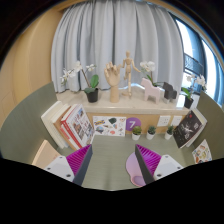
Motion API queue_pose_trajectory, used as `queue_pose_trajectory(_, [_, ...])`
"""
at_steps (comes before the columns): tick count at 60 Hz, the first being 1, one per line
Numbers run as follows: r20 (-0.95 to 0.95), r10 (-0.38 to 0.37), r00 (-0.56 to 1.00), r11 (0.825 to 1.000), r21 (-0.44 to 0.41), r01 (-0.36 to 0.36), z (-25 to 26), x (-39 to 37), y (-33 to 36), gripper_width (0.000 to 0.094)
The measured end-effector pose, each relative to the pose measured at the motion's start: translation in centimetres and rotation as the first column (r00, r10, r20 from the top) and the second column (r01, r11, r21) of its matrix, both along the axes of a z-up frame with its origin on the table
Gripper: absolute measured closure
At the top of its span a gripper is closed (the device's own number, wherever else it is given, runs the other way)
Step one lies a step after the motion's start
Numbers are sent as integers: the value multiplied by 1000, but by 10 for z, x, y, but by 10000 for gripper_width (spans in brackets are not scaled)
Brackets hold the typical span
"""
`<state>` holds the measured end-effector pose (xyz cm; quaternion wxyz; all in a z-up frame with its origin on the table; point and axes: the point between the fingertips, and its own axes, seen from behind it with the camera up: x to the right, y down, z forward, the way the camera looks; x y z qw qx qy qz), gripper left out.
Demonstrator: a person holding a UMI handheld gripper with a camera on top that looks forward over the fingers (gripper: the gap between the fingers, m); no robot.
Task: Arrange mouse
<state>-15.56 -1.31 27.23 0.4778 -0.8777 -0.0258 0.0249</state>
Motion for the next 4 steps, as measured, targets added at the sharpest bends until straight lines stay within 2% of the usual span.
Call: queue_pose_trajectory(4, [3, -2, 1000, 1000, 3, 2, -2, 1, 1, 69])
